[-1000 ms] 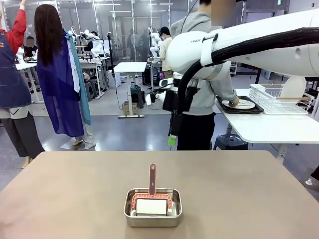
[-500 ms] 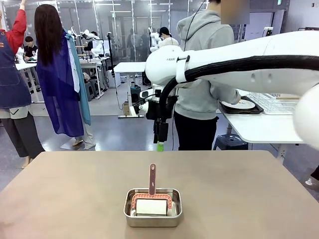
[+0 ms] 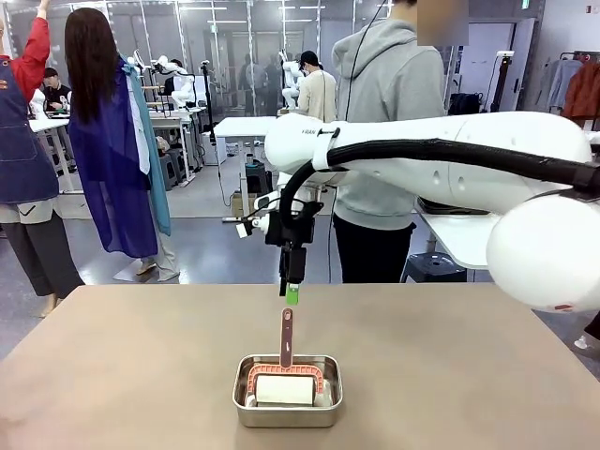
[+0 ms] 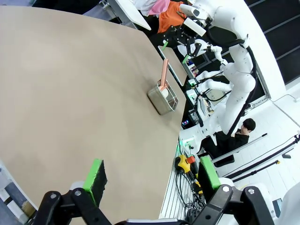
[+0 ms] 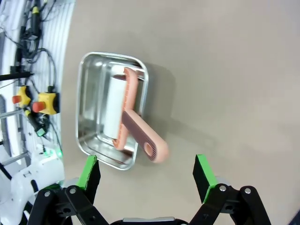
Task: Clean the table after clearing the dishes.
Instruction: When the right (or left) Handle tray is removed, use the right hand (or left hand) to clean the right (or left) side of the table with the Lint Roller.
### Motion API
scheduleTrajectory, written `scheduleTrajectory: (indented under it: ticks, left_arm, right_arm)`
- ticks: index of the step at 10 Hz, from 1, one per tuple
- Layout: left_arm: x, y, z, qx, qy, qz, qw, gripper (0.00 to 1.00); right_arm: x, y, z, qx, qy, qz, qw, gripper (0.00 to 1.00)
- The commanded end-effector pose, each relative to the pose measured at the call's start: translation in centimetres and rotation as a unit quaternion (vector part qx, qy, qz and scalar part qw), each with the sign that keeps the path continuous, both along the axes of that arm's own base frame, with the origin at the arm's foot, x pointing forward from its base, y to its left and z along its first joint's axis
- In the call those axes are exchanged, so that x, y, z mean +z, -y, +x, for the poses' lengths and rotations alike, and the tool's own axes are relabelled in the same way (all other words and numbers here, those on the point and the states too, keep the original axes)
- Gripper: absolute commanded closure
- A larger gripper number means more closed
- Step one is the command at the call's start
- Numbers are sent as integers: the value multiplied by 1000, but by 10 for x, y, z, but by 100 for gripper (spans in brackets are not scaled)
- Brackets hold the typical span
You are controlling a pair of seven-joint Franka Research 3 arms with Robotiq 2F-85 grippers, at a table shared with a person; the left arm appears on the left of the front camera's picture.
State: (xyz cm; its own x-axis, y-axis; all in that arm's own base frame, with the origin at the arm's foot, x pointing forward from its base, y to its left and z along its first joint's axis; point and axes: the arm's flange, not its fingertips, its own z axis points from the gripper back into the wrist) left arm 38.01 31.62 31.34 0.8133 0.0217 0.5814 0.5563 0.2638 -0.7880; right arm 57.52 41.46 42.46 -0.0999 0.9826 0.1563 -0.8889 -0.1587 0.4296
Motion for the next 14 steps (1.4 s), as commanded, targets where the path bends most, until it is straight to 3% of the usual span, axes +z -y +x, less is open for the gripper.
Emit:
scheduleTrajectory:
  ticks: [1,3,6,11,12,14]
  left_arm:
    - [4,3,-6,3,-4,1,1000,0]
    - [4,3,-6,3,-4,1,1000,0]
    - [4,3,-6,3,-4,1,1000,0]
    - [4,3,-6,3,-4,1,1000,0]
    - [4,3,-6,3,-4,1,1000,0]
    - [4,3,-6,3,-4,1,1000,0]
  right_arm:
    - [4,-24,6,-9,-42,-11,999,0]
    - [-11,-29,-4,-18,-68,-10,997,0]
    - [-33,-36,-17,-42,-95,-72,992,0]
    - [-42,-17,-2,-51,-21,-55,997,0]
    - [-45,-13,2,-58,-16,-44,997,0]
    - [-53,-13,8,-44,-40,-51,997,0]
